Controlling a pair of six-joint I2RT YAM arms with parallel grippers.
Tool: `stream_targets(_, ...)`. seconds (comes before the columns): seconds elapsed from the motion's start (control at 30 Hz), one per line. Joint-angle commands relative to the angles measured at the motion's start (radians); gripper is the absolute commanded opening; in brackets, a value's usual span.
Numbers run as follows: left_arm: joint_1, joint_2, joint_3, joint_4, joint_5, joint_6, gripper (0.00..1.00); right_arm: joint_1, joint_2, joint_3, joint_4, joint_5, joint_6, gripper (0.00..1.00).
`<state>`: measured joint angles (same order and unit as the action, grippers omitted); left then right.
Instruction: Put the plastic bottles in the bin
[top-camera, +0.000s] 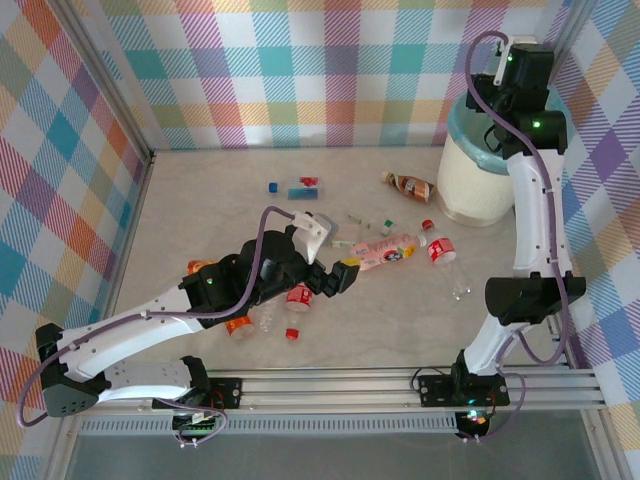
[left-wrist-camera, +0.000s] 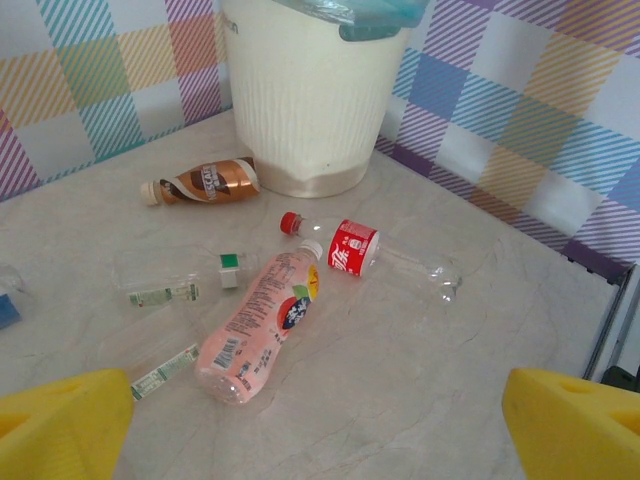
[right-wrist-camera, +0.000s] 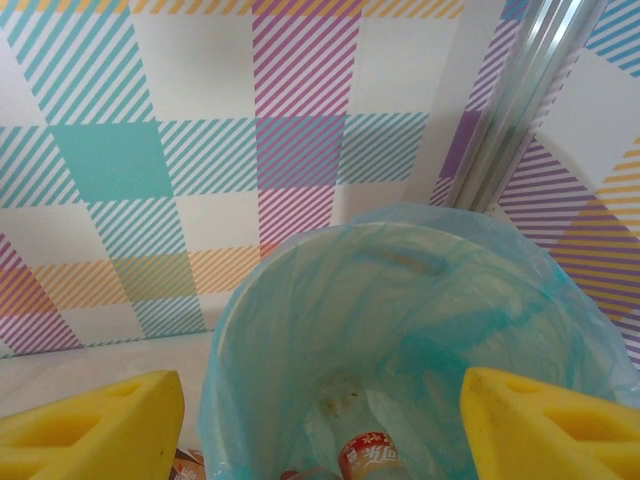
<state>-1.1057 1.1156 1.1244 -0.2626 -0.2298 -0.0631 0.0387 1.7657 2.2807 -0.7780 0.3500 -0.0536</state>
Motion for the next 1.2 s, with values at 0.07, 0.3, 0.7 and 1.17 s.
stream_targets(0.07, -0.008, -0.002, 0.039, -0.064, -0.062, -0.011, 0.95, -0.001, 0.025, 0.082, -0.071, -0.065, 0.057, 0.73)
stream_targets(0.3, 0.006, 0.033, 0.062, -0.349, -0.252, -0.200, 0.93, 0.098, -0.025, 0.084, -0.160, -0.180, 0.123, 0.71)
stream_targets(0.7, 0.122, 0.099, -0.096, -0.511, -0.134, -0.510, 0.85, 0.449, -0.370, -0.664, 0.123, -0.242, 0.294, 0.68)
stream_targets(1.17, 0.122, 0.280, -0.175, -0.377, -0.048, -0.578, 0.78, 0.530, -0.613, -1.372, 0.345, -0.436, 0.524, 0.66)
